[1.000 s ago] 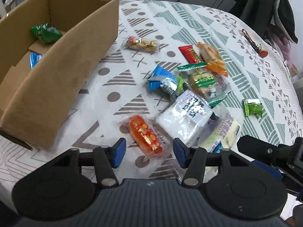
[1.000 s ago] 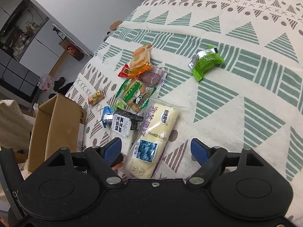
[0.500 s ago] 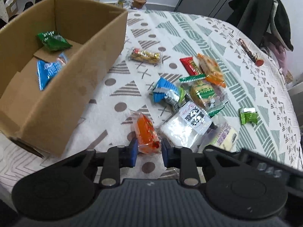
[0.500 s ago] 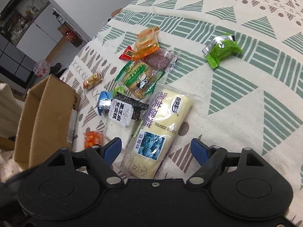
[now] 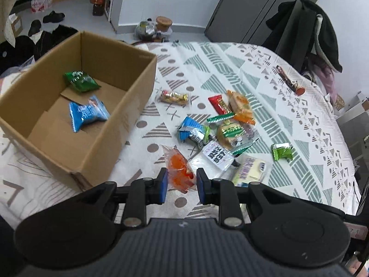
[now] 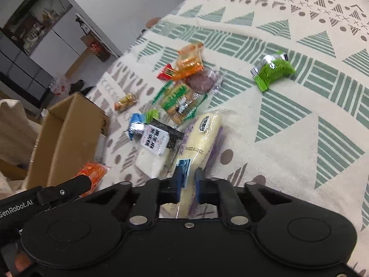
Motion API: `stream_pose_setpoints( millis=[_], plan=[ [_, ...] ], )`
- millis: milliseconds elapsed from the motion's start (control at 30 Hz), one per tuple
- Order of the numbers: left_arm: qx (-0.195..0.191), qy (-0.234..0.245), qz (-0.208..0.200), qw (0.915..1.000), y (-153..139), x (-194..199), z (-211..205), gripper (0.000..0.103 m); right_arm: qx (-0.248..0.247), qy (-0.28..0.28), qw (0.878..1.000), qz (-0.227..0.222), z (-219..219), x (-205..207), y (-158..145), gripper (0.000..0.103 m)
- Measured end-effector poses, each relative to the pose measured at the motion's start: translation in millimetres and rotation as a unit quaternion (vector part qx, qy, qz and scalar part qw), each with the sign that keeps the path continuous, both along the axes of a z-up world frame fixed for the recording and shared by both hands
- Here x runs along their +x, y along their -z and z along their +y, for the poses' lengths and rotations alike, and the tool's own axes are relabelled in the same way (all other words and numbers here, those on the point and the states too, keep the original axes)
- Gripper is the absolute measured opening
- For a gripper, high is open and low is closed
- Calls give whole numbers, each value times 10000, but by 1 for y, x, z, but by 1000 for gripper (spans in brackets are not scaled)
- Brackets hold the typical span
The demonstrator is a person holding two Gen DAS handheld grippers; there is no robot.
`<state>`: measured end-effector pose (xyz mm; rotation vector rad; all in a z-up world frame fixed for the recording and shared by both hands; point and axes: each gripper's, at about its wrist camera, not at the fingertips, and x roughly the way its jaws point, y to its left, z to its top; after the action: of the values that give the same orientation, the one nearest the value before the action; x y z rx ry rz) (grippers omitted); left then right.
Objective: Organize snacks
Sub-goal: 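Grasp the orange packet with the left gripper while the right grasps the cream bread bag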
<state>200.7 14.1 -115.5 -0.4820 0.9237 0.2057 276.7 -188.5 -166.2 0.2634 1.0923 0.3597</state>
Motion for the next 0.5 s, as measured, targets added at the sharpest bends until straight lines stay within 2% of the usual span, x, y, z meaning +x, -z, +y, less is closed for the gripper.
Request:
stream_pose_setpoints(
  millis=[133, 333, 433, 500],
  plan=[
    [38, -18, -125, 9999, -13, -10, 0, 25, 129, -36, 9999, -88, -2, -6, -8, 0],
    [67, -86, -264, 9996, -27, -21, 0, 25, 463, 35, 9988, -125, -15, -16, -18, 0],
    [105, -109, -328, 9993, -32, -23, 0, 25, 539, 204, 9983, 32, -24, -17, -15, 0],
    [121, -123, -359, 9992, -34, -25, 1, 25, 669, 307, 9971, 194, -26, -15, -11, 4]
  ],
)
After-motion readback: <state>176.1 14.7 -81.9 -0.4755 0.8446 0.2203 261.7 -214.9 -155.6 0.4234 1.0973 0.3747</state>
